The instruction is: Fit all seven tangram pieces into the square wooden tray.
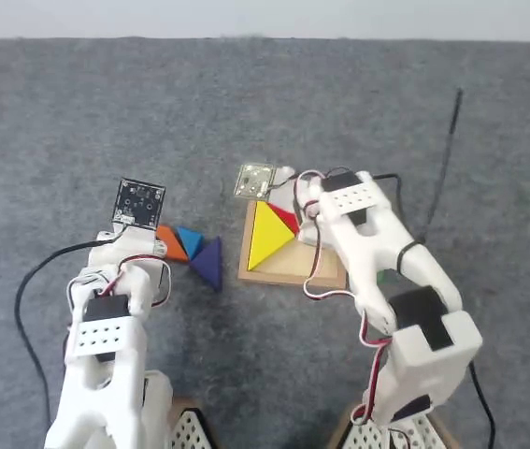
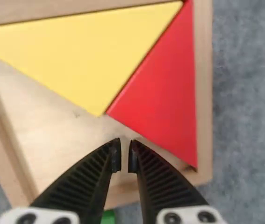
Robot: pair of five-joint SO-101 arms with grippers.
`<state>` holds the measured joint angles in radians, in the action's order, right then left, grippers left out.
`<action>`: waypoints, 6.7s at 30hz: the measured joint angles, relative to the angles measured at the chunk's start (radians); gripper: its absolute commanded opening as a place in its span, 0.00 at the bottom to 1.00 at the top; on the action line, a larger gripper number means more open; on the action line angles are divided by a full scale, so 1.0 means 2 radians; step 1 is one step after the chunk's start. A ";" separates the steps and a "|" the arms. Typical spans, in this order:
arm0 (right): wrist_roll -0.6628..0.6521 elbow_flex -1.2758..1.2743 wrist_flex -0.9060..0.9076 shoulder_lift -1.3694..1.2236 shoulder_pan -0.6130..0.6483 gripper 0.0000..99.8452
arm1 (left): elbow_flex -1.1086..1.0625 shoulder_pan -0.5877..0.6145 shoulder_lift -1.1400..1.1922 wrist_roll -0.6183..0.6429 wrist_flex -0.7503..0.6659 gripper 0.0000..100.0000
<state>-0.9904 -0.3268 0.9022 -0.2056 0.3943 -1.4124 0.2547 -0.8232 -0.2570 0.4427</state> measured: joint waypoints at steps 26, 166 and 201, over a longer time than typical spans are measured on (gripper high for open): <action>0.124 0.107 0.025 -0.091 0.066 0.05 | 0.000 0.000 0.000 0.000 0.000 0.04; 0.486 0.266 0.283 -0.222 -0.163 0.28 | 0.031 0.049 0.000 -0.015 0.101 0.08; 0.449 0.267 0.308 -0.216 -0.176 0.09 | 0.027 0.049 0.000 -0.015 0.100 0.08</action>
<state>-0.0928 0.2071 1.5175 -0.6368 0.0414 -1.3587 0.3529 -0.8232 -0.2862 0.6421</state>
